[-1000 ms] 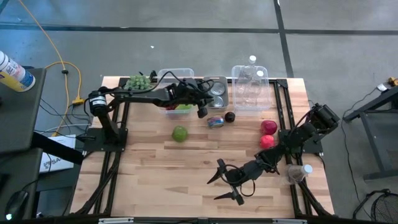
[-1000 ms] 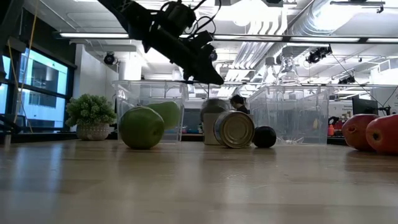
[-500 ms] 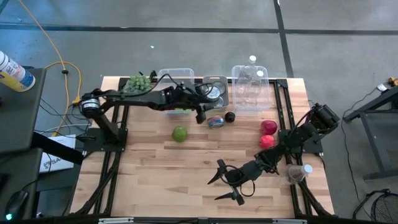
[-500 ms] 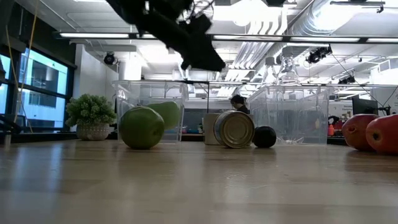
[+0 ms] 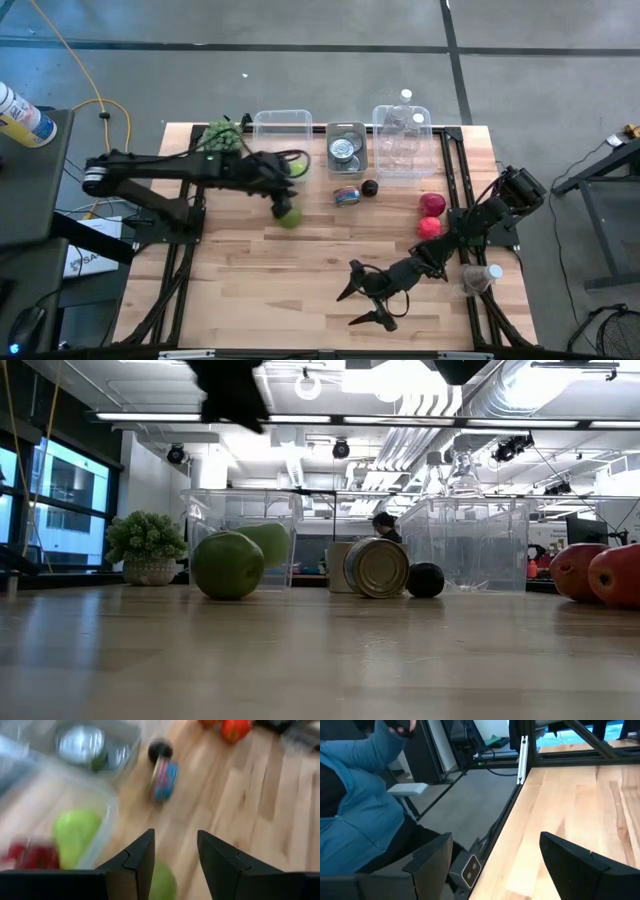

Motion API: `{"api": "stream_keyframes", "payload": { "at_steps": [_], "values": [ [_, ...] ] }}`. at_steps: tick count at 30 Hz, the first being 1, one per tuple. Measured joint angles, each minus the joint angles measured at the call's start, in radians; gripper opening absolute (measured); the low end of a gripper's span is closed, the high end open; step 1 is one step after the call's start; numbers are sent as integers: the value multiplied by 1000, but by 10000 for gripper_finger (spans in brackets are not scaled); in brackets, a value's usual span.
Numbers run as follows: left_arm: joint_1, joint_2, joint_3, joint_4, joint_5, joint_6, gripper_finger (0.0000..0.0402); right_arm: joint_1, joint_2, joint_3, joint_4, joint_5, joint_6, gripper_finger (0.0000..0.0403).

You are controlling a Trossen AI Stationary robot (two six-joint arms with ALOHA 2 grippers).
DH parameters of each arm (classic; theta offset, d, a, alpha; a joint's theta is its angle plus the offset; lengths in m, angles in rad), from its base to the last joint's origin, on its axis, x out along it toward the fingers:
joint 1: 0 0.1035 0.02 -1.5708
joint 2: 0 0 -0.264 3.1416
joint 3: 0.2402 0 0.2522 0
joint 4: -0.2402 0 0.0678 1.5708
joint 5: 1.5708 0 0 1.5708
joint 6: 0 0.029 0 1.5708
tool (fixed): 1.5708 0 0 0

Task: Pick & Place Food Item
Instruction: Put the red apple into the left transparent bin

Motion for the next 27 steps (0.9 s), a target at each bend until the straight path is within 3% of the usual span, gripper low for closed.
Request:
{"api": "stream_keyframes", "payload": {
  "at_steps": [5, 10, 13, 16, 21, 24, 27],
  "values": [
    [-56, -62, 0, -212, 3, -107, 138, -8, -10, 0, 7, 25, -80, 289],
    [-108, -69, 0, -262, 0, -156, 138, -11, -16, 0, -54, 148, -210, 289],
    [-148, -51, 0, -261, -21, -145, 138, -12, -87, 14, -295, 255, -183, 289],
    [-171, -35, 0, -261, -21, -145, 138, -12, -186, 52, -532, 318, -33, 289],
    [-167, -28, 0, -273, -11, -130, 138, -12, -318, 112, -766, 284, 114, 289],
    [-124, -27, 0, -308, 100, -148, 138, -12, -408, 128, -883, 167, 180, 289],
    [-38, -27, 0, -317, 226, -45, 138, -12, -491, 127, -1000, 97, 202, 289]
  ]
}}
